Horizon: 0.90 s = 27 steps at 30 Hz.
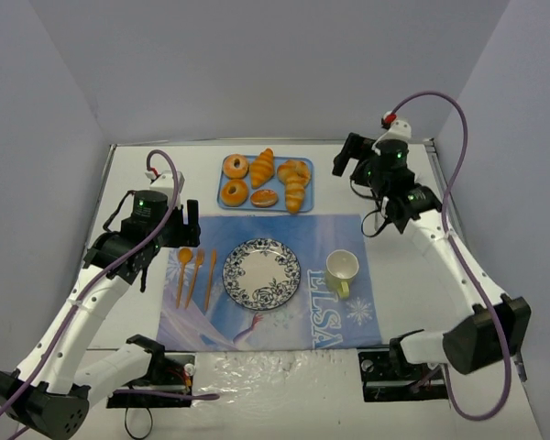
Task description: Place the bread
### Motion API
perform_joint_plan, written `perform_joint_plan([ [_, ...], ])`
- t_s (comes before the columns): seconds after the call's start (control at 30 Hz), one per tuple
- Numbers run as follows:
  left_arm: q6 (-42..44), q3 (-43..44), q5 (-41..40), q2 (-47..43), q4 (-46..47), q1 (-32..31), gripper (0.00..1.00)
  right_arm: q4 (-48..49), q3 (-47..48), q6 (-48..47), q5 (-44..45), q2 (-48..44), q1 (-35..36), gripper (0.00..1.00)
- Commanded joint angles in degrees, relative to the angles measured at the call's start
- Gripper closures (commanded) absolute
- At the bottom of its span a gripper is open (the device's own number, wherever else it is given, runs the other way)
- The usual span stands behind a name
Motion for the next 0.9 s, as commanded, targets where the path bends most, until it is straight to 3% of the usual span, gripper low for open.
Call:
perform_joint_plan([
  [0.0,-0.3,1.7,1.3,-0.1,2.1,-0.5,0.31,-1.9,7.1,-2.8,0.1,9.5,-7.9,0.0],
  [0.17,-0.3,1.7,1.6,-0.3,2.3,-0.6,0.31,-2.4,10.5,-3.6,6.3,17.7,-11.4,0.0],
  [0.37,-0.1,1.8,1.8,-0.9,2.3,-0.7,0.31,-2.1,11.2,-2.8,6.1,27.7,-15.6,0.0],
  [0.87,-0.1,1.7,1.5,-0.5,2.3,-0.7,0.31,0.3,7.7,-3.5,10.3,34.8,-17.5,0.0],
])
